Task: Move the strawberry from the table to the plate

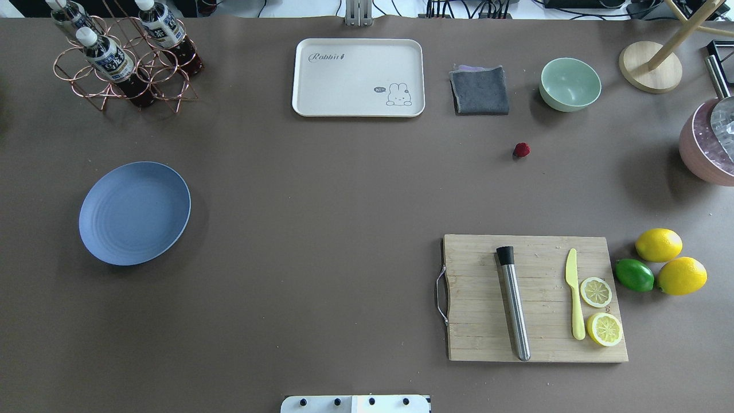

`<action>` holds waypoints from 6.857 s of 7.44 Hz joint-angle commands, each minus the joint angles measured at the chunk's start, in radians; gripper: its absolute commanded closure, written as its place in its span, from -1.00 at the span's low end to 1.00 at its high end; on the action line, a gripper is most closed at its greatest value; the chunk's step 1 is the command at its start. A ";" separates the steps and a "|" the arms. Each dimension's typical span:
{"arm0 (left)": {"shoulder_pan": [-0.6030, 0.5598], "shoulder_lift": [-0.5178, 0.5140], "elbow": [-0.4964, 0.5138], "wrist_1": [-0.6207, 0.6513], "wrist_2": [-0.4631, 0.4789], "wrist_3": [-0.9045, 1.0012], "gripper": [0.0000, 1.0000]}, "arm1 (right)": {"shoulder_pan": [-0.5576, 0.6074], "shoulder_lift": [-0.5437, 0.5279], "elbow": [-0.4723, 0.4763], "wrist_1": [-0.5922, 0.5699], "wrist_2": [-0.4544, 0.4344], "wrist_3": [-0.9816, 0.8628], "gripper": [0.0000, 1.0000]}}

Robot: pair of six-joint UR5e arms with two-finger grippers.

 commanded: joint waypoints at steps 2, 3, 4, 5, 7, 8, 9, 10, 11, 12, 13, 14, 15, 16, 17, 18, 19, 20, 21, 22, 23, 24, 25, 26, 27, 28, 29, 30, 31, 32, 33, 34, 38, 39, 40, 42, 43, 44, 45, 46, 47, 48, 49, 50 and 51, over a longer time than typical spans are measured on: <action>0.164 -0.045 0.159 -0.415 0.085 -0.303 -0.78 | -0.069 0.016 0.053 0.003 -0.001 0.071 -1.00; 0.237 -0.094 0.212 -0.499 0.090 -0.404 -0.78 | -0.082 0.018 0.054 0.003 -0.001 0.086 -1.00; 0.278 -0.137 0.246 -0.538 0.097 -0.464 -0.75 | -0.086 0.018 0.054 0.003 -0.001 0.086 -1.00; 0.303 -0.144 0.247 -0.542 0.143 -0.473 -0.68 | -0.087 0.018 0.054 0.003 -0.003 0.086 -1.00; 0.337 -0.141 0.244 -0.543 0.165 -0.465 -0.53 | -0.089 0.018 0.054 0.001 -0.003 0.086 -0.99; 0.337 -0.133 0.244 -0.545 0.165 -0.463 -0.27 | -0.089 0.018 0.054 0.001 -0.003 0.088 -0.99; 0.336 -0.130 0.242 -0.543 0.159 -0.460 0.75 | -0.089 0.016 0.054 0.001 -0.003 0.088 -0.99; 0.333 -0.130 0.235 -0.540 0.154 -0.462 1.00 | -0.089 0.016 0.056 0.001 -0.001 0.088 -0.99; 0.326 -0.129 0.231 -0.539 0.140 -0.462 1.00 | -0.089 0.016 0.056 0.001 -0.001 0.088 -0.99; 0.317 -0.129 0.231 -0.539 0.104 -0.462 1.00 | -0.089 0.016 0.057 0.001 -0.001 0.088 -0.99; 0.294 -0.129 0.227 -0.540 0.081 -0.462 1.00 | -0.089 0.016 0.057 0.001 0.000 0.088 -0.99; 0.291 -0.127 0.213 -0.539 0.079 -0.470 1.00 | -0.089 0.016 0.057 0.001 0.000 0.088 -0.99; 0.285 -0.130 0.195 -0.533 0.077 -0.474 1.00 | -0.090 0.018 0.060 0.003 0.000 0.088 -0.99; 0.285 -0.136 0.175 -0.531 0.071 -0.512 1.00 | -0.093 0.021 0.063 0.001 0.000 0.089 -0.99; 0.288 -0.151 0.153 -0.536 0.050 -0.590 1.00 | -0.109 0.054 0.062 0.003 -0.001 0.138 -0.99; 0.296 -0.168 0.115 -0.536 0.057 -0.664 1.00 | -0.160 0.111 0.073 0.003 -0.004 0.272 -0.99; 0.322 -0.199 0.089 -0.536 0.066 -0.757 1.00 | -0.237 0.174 0.074 0.003 -0.016 0.392 -0.98; 0.367 -0.228 0.052 -0.531 0.117 -0.848 1.00 | -0.298 0.226 0.068 0.003 -0.053 0.461 -0.96; 0.441 -0.268 0.044 -0.526 0.178 -0.927 1.00 | -0.357 0.289 0.053 0.003 -0.102 0.546 -0.95; 0.504 -0.305 0.043 -0.519 0.259 -0.977 1.00 | -0.413 0.356 0.007 0.003 -0.156 0.598 -0.88; 0.544 -0.379 0.037 -0.443 0.307 -1.026 1.00 | -0.432 0.421 -0.075 0.033 -0.164 0.603 -0.88; 0.600 -0.429 0.014 -0.346 0.385 -1.042 1.00 | -0.449 0.450 -0.184 0.169 -0.165 0.650 -0.88; 0.675 -0.435 0.000 -0.324 0.455 -1.048 1.00 | -0.483 0.485 -0.285 0.293 -0.188 0.751 -0.81; 0.717 -0.452 0.001 -0.315 0.503 -1.093 1.00 | -0.491 0.490 -0.308 0.314 -0.219 0.758 -0.80; 0.768 -0.486 0.000 -0.280 0.568 -1.111 1.00 | -0.503 0.498 -0.315 0.313 -0.243 0.760 -0.80; 0.782 -0.497 0.001 -0.260 0.577 -1.114 1.00 | -0.509 0.524 -0.353 0.316 -0.248 0.760 -0.78; 0.808 -0.507 0.004 -0.258 0.603 -1.135 1.00 | -0.511 0.544 -0.381 0.317 -0.274 0.760 -0.73; 0.829 -0.517 0.004 -0.241 0.629 -1.140 1.00 | -0.511 0.550 -0.400 0.319 -0.309 0.758 -0.70; 0.843 -0.518 0.004 -0.241 0.640 -1.140 1.00 | -0.511 0.559 -0.406 0.319 -0.311 0.760 -0.64; 0.845 -0.518 0.007 -0.241 0.642 -1.140 1.00 | -0.511 0.561 -0.412 0.319 -0.311 0.760 -0.53; 0.848 -0.518 0.007 -0.241 0.642 -1.140 1.00 | -0.512 0.562 -0.415 0.319 -0.311 0.760 -0.40; 0.853 -0.520 0.009 -0.241 0.642 -1.140 1.00 | -0.521 0.562 -0.415 0.319 -0.311 0.760 -0.23; 0.848 -0.520 0.000 -0.239 0.639 -1.141 -0.61 | -0.520 0.562 -0.412 0.317 -0.309 0.761 1.00; 0.842 -0.521 -0.011 -0.215 0.636 -1.141 -0.65 | -0.500 0.594 -0.400 0.304 -0.296 0.767 1.00; 0.833 -0.524 -0.049 -0.153 0.633 -1.140 -0.65 | -0.501 0.634 -0.397 0.281 -0.276 0.816 1.00; 0.770 -0.504 -0.085 -0.124 0.576 -1.122 -0.65 | -0.597 0.697 -0.336 0.281 -0.280 1.041 1.00; 0.712 -0.485 -0.083 -0.124 0.520 -1.076 -0.65 | -0.653 0.711 -0.282 0.275 -0.285 1.144 1.00; 0.664 -0.454 -0.082 -0.124 0.480 -0.977 -0.65 | -0.717 0.728 -0.204 0.220 -0.311 1.256 1.00; 0.597 -0.425 -0.080 -0.124 0.421 -0.888 -0.65 | -0.806 0.728 -0.126 0.148 -0.391 1.304 1.00; 0.511 -0.393 -0.079 -0.124 0.333 -0.805 -0.65 | -0.911 0.736 -0.098 0.114 -0.479 1.361 1.00; 0.453 -0.373 -0.074 -0.124 0.270 -0.736 -0.65 | -0.981 0.745 -0.105 0.118 -0.524 1.407 1.00; 0.423 -0.363 -0.074 -0.124 0.255 -0.712 -0.65 | -1.010 0.750 -0.131 0.121 -0.577 1.409 1.00; 0.420 -0.362 -0.075 -0.124 0.248 -0.712 -0.65 | -1.012 0.757 -0.163 0.126 -0.587 1.406 1.00; 0.420 -0.357 -0.083 -0.124 0.248 -0.712 -0.65 | -1.009 0.783 -0.208 0.161 -0.589 1.406 1.00; 0.420 -0.351 -0.085 -0.126 0.248 -0.713 -0.66 | -1.000 0.798 -0.234 0.172 -0.587 1.406 1.00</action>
